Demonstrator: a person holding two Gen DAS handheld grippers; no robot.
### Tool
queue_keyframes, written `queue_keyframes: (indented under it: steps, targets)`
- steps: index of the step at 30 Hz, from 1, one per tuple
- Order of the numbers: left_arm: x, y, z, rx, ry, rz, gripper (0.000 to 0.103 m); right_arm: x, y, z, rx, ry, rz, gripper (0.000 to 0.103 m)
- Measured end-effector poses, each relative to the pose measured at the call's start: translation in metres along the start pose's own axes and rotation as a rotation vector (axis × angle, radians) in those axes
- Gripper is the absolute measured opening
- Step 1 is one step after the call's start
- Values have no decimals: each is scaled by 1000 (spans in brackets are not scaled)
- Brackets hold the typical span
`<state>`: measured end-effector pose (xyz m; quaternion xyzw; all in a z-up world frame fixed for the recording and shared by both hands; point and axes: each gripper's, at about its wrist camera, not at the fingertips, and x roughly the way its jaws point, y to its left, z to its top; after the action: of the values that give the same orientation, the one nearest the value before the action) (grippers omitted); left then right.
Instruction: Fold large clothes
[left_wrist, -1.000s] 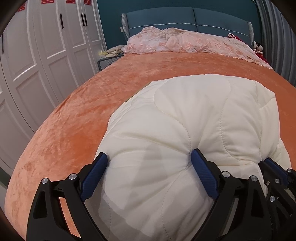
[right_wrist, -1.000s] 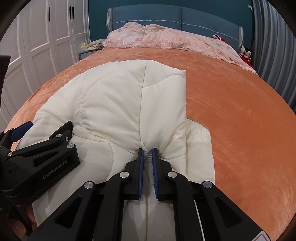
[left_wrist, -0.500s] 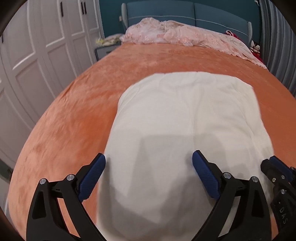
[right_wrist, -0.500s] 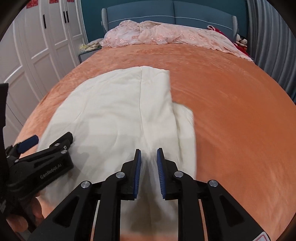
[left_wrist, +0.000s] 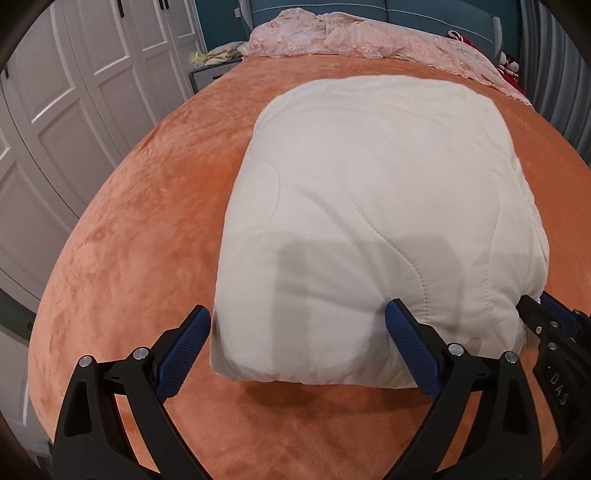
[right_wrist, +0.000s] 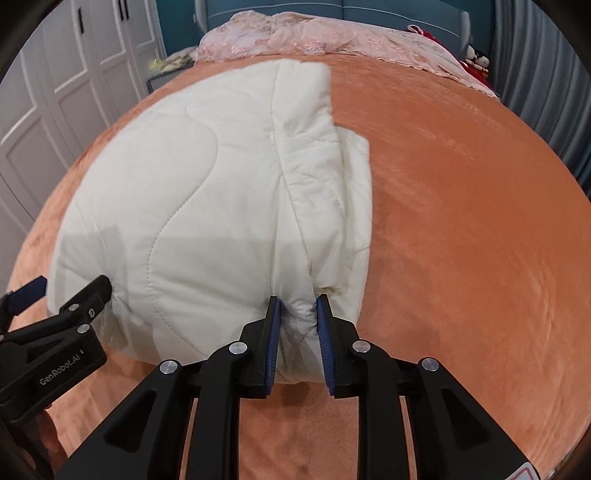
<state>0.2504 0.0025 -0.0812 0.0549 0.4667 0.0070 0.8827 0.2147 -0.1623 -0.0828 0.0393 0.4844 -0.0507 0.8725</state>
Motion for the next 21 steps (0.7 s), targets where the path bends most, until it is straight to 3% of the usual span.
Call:
queue_keyframes:
  steps: [6, 9, 11, 21]
  targets:
    - [-1, -1, -2, 5, 10, 6, 96, -4, -1, 0, 9, 16, -4, 22]
    - [-13, 2, -5, 4, 21, 4, 95, -27, -1, -3, 20, -2, -9, 36]
    - [-27, 4, -12, 1, 17, 8, 94, -48, -1, -10, 33, -26, 9, 52]
    - [-112, 12, -75, -29, -71, -18, 95, -136, 2, -87, 26, -135, -3, 65]
